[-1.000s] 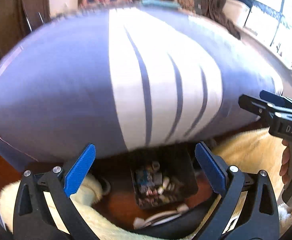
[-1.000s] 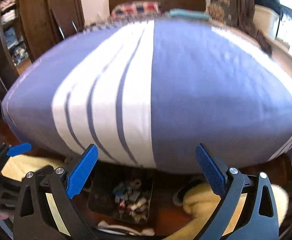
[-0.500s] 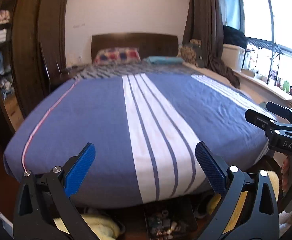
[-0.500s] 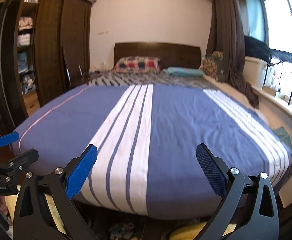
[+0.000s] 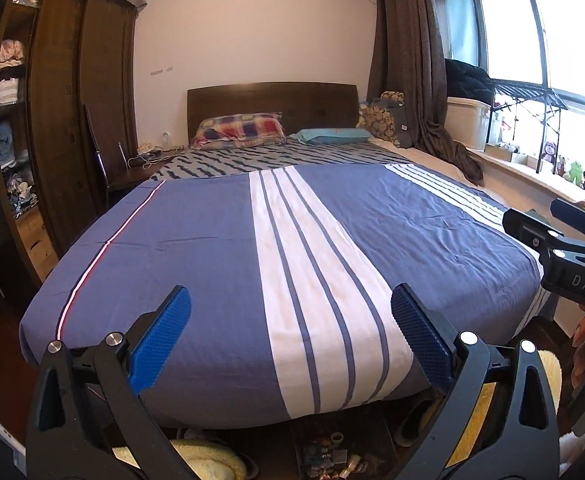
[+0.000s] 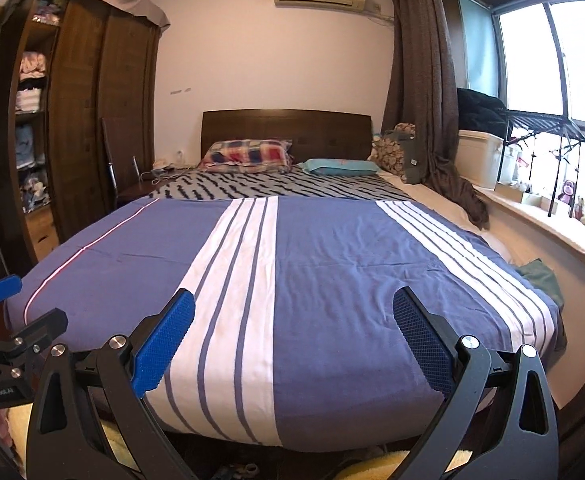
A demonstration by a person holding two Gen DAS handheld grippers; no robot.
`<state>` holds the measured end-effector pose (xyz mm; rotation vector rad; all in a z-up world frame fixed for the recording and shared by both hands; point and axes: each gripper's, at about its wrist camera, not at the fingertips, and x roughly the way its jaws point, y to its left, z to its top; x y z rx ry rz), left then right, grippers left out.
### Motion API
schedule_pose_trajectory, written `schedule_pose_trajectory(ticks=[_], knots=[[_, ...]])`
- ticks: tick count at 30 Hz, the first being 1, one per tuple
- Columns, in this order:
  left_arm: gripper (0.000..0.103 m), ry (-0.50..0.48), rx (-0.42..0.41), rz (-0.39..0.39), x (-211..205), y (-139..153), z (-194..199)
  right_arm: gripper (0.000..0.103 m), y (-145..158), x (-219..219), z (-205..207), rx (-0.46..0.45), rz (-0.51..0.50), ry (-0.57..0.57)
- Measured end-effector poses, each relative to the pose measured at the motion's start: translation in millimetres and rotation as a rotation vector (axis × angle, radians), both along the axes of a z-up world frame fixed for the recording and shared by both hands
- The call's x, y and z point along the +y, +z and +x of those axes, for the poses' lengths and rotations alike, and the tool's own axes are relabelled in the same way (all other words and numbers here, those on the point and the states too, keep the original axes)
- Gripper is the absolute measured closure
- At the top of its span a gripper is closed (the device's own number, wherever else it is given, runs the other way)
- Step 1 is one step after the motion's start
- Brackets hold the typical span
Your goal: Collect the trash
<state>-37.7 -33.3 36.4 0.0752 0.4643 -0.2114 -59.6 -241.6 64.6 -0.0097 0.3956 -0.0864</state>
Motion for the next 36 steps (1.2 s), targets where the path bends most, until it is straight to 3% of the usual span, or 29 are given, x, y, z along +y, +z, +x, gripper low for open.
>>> schedule_pose_trajectory(ticks=[36], knots=[[0.008, 0.018, -0.003, 0.003, 4.4, -2.2, -2.0, 0.003, -3.9, 8.6, -1.7, 0.002, 0.012, 0.032]])
